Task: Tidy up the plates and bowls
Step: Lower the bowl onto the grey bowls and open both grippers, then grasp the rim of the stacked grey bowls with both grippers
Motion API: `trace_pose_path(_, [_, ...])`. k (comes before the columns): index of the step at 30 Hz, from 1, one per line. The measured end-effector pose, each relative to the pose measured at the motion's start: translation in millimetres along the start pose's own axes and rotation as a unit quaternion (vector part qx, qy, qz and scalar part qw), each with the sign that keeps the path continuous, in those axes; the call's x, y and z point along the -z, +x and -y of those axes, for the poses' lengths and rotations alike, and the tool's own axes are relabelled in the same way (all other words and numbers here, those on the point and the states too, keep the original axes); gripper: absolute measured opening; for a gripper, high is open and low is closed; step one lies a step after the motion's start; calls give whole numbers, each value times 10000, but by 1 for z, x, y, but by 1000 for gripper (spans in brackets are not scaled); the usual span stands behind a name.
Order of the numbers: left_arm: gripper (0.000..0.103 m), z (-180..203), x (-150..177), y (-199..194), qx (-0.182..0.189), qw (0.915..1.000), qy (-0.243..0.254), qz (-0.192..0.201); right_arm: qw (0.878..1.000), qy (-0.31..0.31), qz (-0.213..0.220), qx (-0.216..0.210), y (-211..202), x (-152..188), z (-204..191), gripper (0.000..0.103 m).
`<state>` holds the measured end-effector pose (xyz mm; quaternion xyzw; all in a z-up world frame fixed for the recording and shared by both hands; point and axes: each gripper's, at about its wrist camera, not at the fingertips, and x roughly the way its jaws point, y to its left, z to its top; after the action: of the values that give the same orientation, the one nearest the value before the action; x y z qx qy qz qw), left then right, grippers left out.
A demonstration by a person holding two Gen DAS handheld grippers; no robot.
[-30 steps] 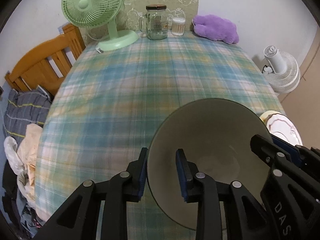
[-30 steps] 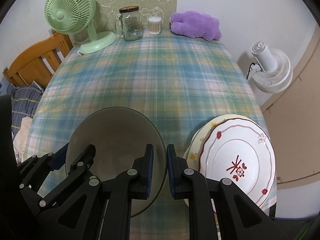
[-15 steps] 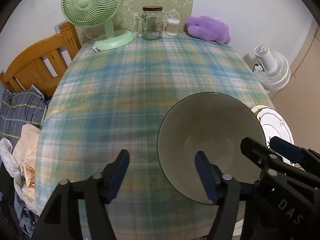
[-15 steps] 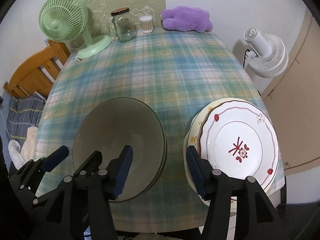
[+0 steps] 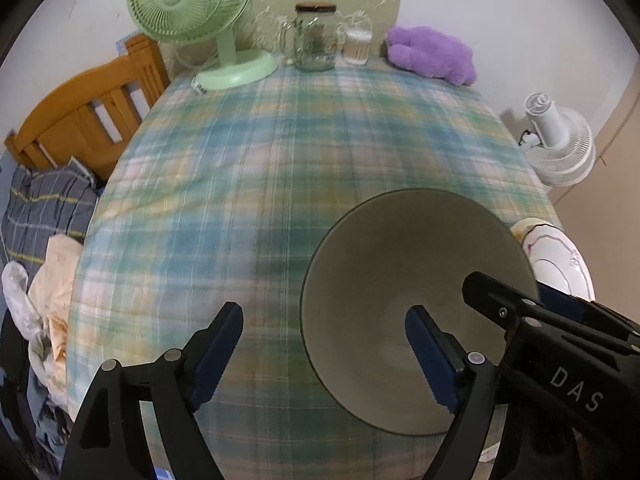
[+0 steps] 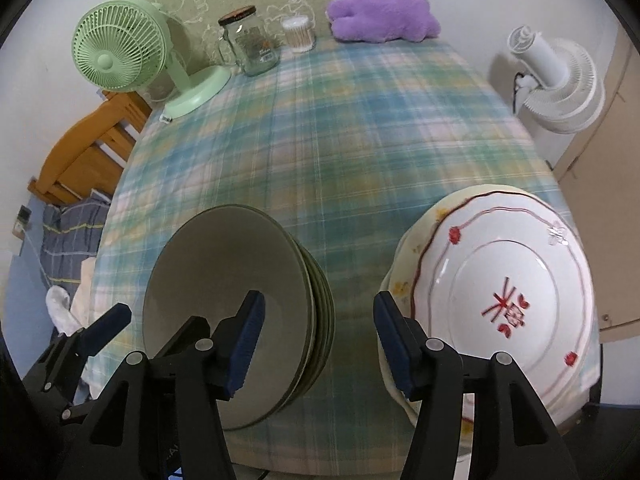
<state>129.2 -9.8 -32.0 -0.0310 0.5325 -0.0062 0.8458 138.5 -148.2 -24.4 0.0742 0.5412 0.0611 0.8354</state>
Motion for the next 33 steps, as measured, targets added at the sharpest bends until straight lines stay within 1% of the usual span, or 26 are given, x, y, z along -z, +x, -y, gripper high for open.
trace_pose_path(6, [85,3,-1,8,-187,9997,-135,-119,9989,-47,-282,-373,22,-7,7,60])
trace_pose_path(7, [85,4,0,10,-233,9995,-140,-141,9985,-50,-322,-445,26,-7,7,59])
trace_pose_path(10, [85,8,0,14,-266,9993,-152,-223,9972,-98,-462,-585,35,-9,8,51])
trace_pose_path(13, [85,8,0,17,-260,9990,-222,-283,9959,-104,-664,-609,44,-11,7,40])
trace_pose_path(19, [85,3,0,24,-185,9986,-351,-353,9946,-84,-730,-729,46,-11,8,36])
trace_pose_path(23, [84,0,0,28,-118,9988,-331,-355,9952,-119,-687,-682,44,-11,6,36])
trace_pose_path(26, [81,-3,-1,31,43,9988,-332,-360,9958,-102,-652,-627,45,-11,5,36])
trace_pose_path(28, [77,-6,-1,34,268,9983,-330,-390,9962,-81,-634,-587,45,-10,5,36])
trace_pose_path(30, [69,-6,-2,36,429,9977,-316,-431,9967,-28,-608,-538,44,-10,4,36])
trace_pose_path(33, [63,-6,-4,39,733,9960,-228,-464,9970,73,-580,-499,45,-10,5,37])
